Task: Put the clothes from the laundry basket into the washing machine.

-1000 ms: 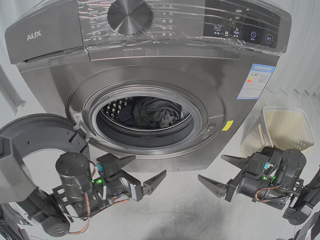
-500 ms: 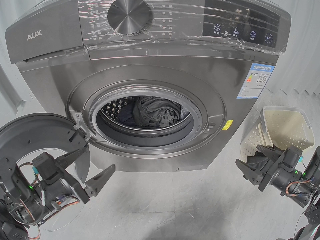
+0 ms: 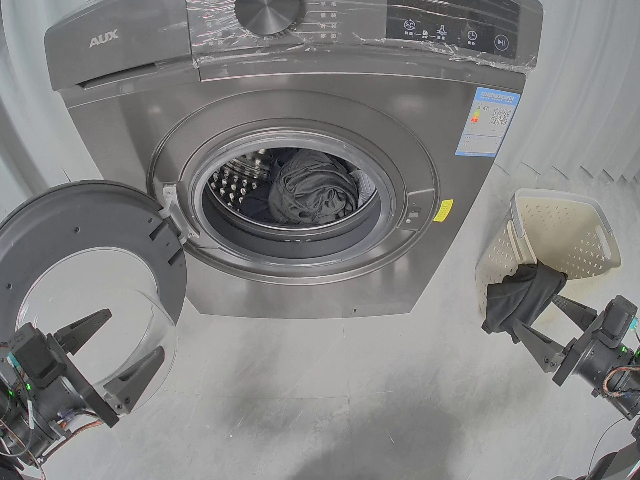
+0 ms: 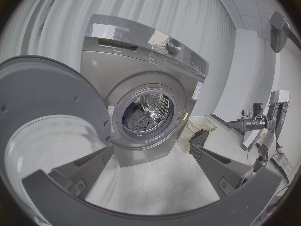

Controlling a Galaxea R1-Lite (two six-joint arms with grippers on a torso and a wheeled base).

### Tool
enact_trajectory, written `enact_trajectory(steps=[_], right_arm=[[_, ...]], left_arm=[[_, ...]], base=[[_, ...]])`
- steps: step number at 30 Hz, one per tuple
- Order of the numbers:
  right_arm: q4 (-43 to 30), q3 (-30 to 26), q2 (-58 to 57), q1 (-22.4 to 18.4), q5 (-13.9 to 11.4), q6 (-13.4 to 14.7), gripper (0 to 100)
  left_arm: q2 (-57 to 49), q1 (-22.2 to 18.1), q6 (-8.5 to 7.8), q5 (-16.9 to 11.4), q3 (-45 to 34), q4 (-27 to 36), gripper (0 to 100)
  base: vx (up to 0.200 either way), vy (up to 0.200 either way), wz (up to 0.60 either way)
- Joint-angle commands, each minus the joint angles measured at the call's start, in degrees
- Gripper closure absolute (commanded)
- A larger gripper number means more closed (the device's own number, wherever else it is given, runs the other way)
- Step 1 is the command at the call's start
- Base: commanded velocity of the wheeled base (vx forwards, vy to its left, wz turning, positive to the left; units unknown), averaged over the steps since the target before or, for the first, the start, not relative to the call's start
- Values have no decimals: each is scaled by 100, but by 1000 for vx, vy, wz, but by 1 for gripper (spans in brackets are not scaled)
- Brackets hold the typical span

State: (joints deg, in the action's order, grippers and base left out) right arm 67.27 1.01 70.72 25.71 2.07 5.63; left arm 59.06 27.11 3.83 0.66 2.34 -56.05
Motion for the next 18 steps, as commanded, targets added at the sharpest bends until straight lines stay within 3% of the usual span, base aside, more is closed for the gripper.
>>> enact_trajectory(steps=[1, 4, 9, 13, 16, 17, 18], right_arm=[[-566, -101, -972, -119, 223, 8, 0], [-856, -101, -1315, -216, 311, 8, 0], [-1506, -101, -2088, -602, 329, 8, 0], [-2763, -101, -3407, -1270, 294, -45, 0], [-3422, -101, -4066, -1534, 259, -71, 0], [-4055, -101, -4655, -1657, 250, -133, 0], [-4160, -101, -4760, -1675, 250, -150, 0]], left_arm=[[-1143, -206, -102, -4, 12, 613, 0], [-1565, -259, -93, -4, 12, 1009, 0], [-2452, -382, -93, -4, 74, 1817, 0], [-3340, -523, -93, 4, 100, 2793, 0], [-3683, -751, -102, 22, 118, 3250, 0], [-3964, -901, -102, 13, 135, 3557, 0], [-4008, -918, -102, 13, 144, 3610, 0]], base=[[-200, 0, 0], [-200, 0, 0], [0, 0, 0], [0, 0, 0], [0, -200, 0], [-200, -200, 0], [-200, -200, 0]])
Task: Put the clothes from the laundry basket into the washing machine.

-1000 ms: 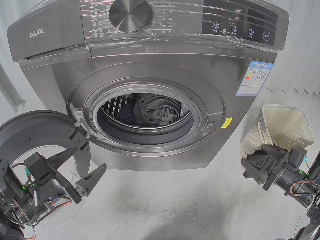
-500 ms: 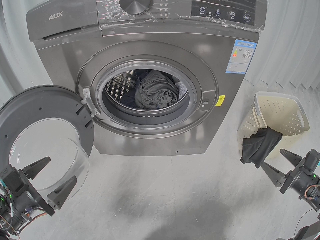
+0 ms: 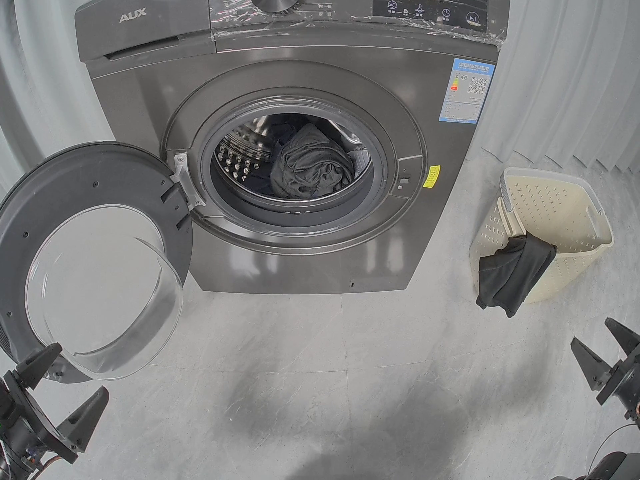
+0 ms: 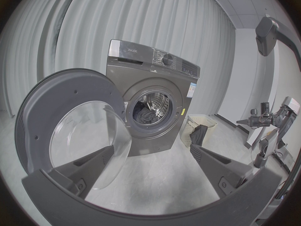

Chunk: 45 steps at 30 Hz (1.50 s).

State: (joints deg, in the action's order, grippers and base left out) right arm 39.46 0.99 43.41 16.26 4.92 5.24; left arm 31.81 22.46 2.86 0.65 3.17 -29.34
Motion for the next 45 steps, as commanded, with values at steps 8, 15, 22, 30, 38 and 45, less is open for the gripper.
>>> enact_trajectory(steps=[8, 15, 22, 30, 38, 45], right_arm=[[-3401, -99, -3814, -923, -27, -85, 0], [-3419, -99, -3805, -1169, 96, -252, 0], [-3937, -99, -4306, -1565, -528, -428, 0], [-4016, -72, -4315, -1591, -519, -410, 0], [-3981, -90, -4332, -1582, -545, -410, 0], [-3981, -90, -4332, -1582, -554, -428, 0]], left_arm=[[-2117, -910, -32, -29, -194, 1440, 0], [-2548, -1270, -58, -56, -317, 1941, 0], [-2636, -1551, -181, -3, -317, 2556, 0], [-3101, -2333, -427, -117, -317, 2917, 0], [-3137, -2263, -278, -161, -317, 2961, 0], [-3137, -2254, -278, -161, -317, 2961, 0]], base=[[-25, -200, 0], [0, -200, 0], [0, -200, 0], [0, 0, 0], [0, 0, 0], [0, -143, 0]])
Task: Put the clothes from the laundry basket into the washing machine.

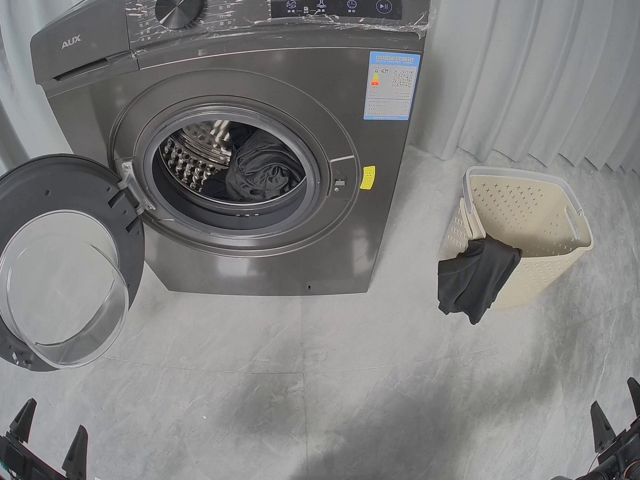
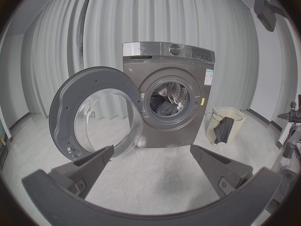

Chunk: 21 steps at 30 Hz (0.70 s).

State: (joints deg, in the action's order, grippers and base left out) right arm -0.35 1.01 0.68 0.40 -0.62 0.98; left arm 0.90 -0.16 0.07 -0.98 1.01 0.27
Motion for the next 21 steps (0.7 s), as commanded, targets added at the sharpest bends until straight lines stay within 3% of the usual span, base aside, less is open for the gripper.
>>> enact_trajectory(steps=[1, 7, 16, 21], right_arm=[[0, -92, -59, 4, 1, -1, 0], [0, -92, -59, 4, -8, -1, 0], [0, -92, -59, 4, -8, -10, 0], [0, -92, -59, 4, 1, -10, 0]], left_arm=[[-46, 7, 1, -8, -101, 0, 0], [-46, 7, 1, -8, -101, 0, 0], [-46, 7, -7, 1, -101, 0, 0], [-46, 7, 1, 1, -101, 0, 0]], base=[[0, -200, 0], [0, -200, 0], [0, 0, 0], [0, -200, 0]])
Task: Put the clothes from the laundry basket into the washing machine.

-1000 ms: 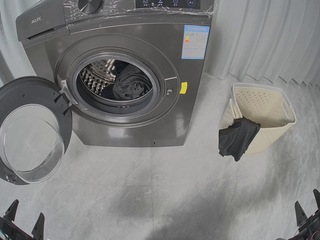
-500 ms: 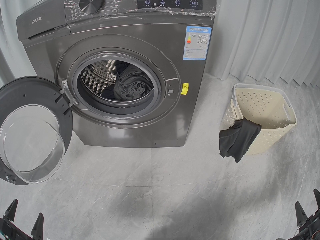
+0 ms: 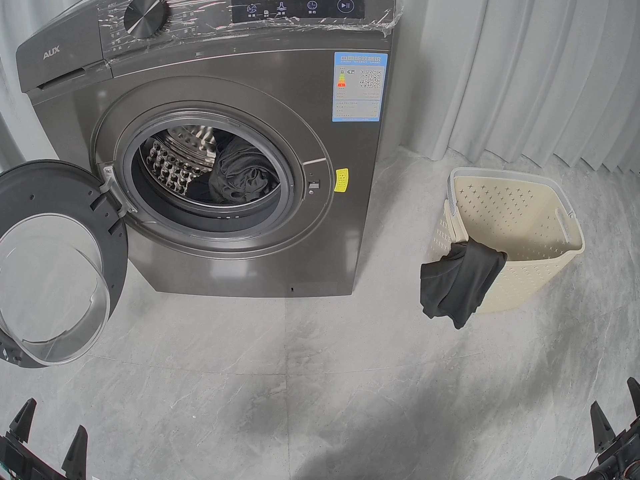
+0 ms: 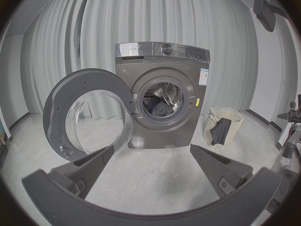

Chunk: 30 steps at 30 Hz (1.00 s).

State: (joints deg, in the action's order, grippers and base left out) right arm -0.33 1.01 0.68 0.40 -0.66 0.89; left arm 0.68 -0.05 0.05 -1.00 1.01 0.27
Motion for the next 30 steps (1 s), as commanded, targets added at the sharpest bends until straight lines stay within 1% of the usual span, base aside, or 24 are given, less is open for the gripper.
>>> enact_trajectory(steps=[1, 27, 28, 30], right_arm=[[-2, -92, -59, 4, -4, -1, 0], [-2, -92, -59, 4, 4, -1, 0], [-2, -92, -59, 4, -4, -1, 0], [-2, -92, -59, 4, -4, -1, 0]], left_arm=[[-24, -4, 4, 3, -101, 0, 0], [-24, -4, 4, 3, -101, 0, 0], [-16, -4, 21, -6, -101, 0, 0], [-16, -4, 30, -6, -101, 0, 0]], base=[[0, -200, 0], [0, -200, 0], [0, -200, 0], [0, 0, 0]])
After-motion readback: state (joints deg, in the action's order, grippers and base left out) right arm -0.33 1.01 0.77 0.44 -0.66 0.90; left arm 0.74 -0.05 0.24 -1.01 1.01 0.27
